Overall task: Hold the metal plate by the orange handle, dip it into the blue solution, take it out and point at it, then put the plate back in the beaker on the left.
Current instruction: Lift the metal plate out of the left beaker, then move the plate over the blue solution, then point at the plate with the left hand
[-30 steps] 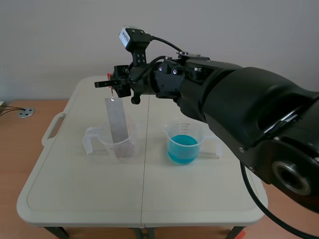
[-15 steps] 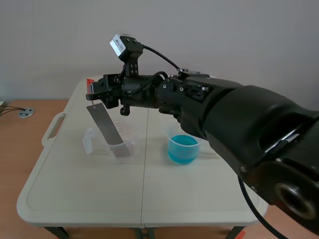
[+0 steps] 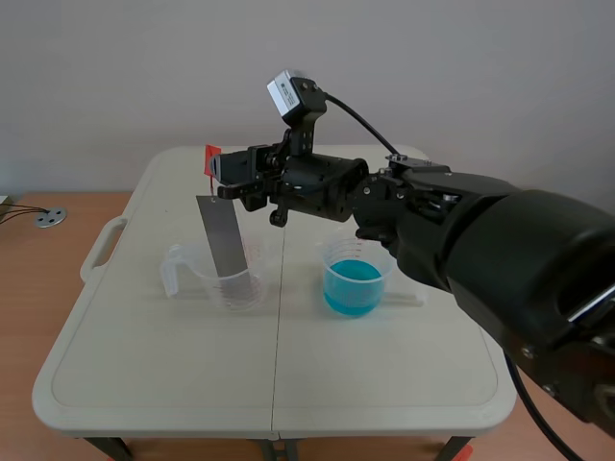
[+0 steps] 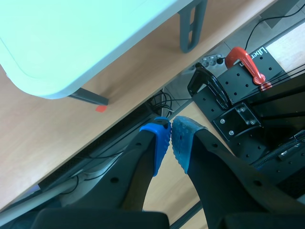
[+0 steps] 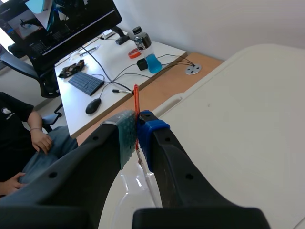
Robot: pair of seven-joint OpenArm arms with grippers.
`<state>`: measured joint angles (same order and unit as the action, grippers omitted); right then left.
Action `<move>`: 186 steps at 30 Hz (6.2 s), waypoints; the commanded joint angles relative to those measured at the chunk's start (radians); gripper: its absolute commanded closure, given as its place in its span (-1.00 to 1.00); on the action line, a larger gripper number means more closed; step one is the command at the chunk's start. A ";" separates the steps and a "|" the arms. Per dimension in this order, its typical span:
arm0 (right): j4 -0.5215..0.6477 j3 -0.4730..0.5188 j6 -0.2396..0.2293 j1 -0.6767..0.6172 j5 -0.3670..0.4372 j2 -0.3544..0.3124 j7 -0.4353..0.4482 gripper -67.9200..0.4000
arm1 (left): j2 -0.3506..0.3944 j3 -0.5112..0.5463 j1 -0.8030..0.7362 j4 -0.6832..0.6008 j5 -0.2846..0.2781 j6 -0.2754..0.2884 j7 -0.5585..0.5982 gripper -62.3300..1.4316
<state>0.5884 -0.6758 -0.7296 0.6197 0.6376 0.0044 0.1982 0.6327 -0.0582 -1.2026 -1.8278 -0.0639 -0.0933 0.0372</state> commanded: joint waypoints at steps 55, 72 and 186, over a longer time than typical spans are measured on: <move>0.819 0.086 -0.016 -0.055 0.340 -0.451 -0.200 0.95 | 0.003 0.078 0.042 -0.078 0.006 0.002 0.198 0.74; 0.819 0.251 -0.016 -0.211 0.343 -0.515 -0.246 0.95 | 0.071 0.078 0.243 -0.078 -0.004 0.101 0.281 0.74; 0.953 0.331 -0.016 -0.355 0.369 -0.586 -0.325 0.95 | 0.036 0.298 0.199 0.040 -0.157 0.294 0.235 0.74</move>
<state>1.5215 -0.3534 -0.7338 0.2485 0.9947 -0.5629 -0.1440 0.6815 0.2470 -1.0058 -1.7763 -0.2138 0.2062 0.2600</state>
